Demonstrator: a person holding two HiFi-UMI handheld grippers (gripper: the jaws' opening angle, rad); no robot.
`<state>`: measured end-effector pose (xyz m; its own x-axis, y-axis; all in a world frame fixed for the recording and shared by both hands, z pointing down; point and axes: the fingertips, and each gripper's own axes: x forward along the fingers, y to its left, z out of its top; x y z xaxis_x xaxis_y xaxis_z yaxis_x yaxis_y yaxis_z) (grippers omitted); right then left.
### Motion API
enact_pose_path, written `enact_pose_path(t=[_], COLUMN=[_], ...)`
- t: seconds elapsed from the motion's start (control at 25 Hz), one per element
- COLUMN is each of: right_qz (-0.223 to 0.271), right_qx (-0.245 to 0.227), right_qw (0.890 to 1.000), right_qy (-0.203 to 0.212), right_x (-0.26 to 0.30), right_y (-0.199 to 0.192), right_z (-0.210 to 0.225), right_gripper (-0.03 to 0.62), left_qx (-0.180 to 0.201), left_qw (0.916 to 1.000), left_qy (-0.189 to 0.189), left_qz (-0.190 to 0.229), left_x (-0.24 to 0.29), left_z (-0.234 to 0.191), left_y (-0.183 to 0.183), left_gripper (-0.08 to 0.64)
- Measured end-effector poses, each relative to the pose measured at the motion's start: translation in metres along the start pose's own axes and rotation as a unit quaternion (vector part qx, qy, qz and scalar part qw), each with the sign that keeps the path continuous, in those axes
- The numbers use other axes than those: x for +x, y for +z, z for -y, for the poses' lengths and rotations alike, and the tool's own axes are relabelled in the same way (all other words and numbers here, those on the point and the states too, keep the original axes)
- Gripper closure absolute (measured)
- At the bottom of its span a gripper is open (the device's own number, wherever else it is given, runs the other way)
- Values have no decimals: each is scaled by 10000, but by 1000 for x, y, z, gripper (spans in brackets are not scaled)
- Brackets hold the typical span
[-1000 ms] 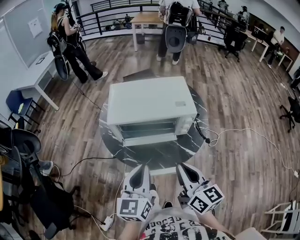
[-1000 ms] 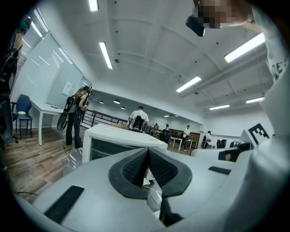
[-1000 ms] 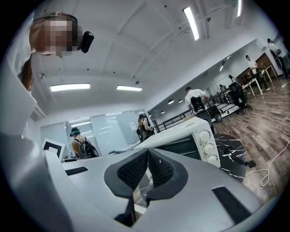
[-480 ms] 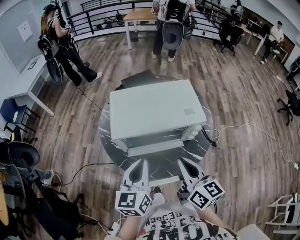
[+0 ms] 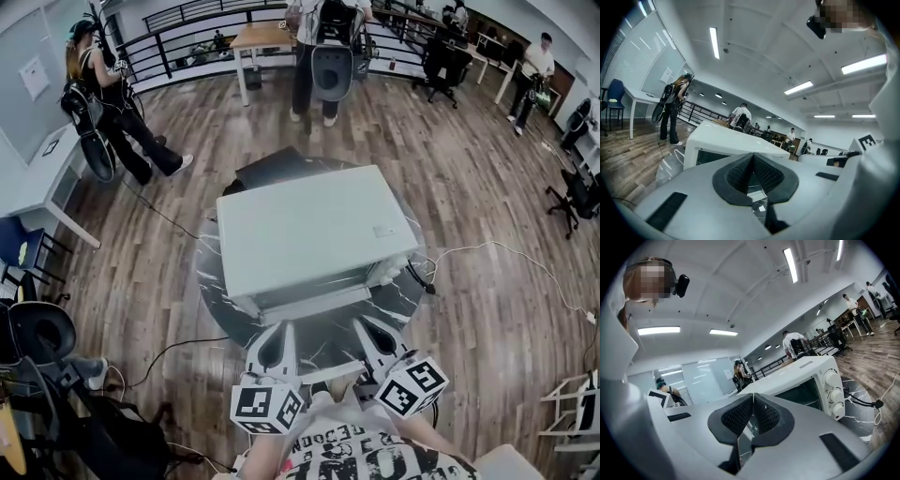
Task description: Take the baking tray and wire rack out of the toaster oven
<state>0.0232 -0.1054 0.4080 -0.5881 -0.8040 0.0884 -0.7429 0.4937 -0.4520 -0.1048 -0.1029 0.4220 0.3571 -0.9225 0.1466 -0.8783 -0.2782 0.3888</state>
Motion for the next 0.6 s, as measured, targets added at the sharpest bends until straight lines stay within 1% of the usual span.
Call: enact_pose_path(t=[0.36,0.6], right_qz=[-5,29], right_qx=[57,130], right_qw=[10000,9999], right_qy=[-31,20], right_x=[12,17], right_y=[3,2], right_z=[2,8], right_gripper=[589,588], left_qx=[-215,-225], left_qw=[9997,9997], left_qy=[88,127], left_qz=[8,1], left_x=[3,9], left_z=[-13,-15], left_y=[2,0], left_gripper=[558,558])
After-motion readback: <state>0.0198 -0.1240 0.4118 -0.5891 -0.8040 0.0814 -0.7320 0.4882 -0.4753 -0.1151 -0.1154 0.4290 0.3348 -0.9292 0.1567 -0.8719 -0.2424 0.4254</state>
